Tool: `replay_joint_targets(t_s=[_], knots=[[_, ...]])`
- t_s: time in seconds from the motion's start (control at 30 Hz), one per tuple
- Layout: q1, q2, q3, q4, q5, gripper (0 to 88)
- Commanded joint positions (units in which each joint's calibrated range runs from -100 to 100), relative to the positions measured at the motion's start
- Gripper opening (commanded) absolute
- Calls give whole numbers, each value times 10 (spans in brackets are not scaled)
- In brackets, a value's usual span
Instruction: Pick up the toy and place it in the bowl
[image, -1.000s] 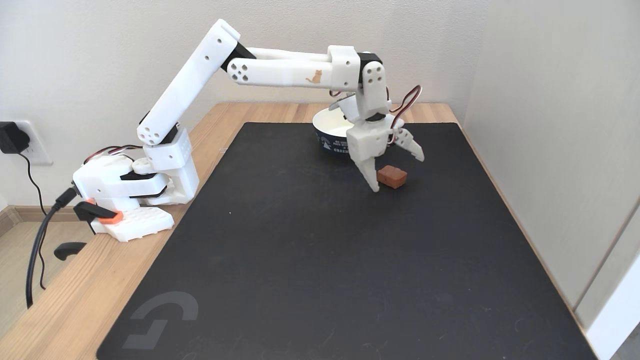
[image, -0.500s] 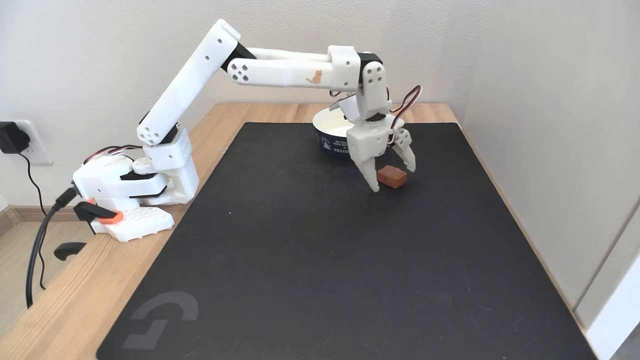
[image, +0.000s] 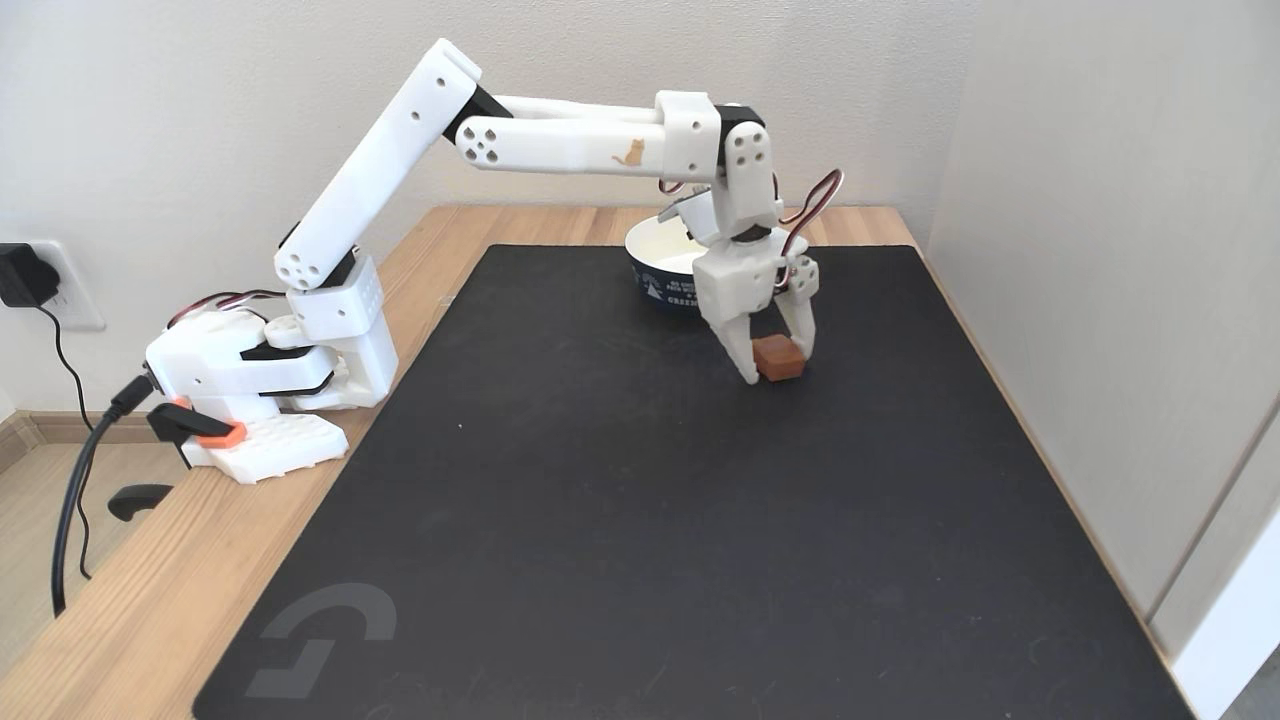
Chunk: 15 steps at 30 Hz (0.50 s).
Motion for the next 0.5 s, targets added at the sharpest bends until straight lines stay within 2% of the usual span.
replay_joint_targets(t_s=[0.0,0.47], knots=[[-11,8,6,-2,-3,119],[-33,-3,-38,-8,-4,99]])
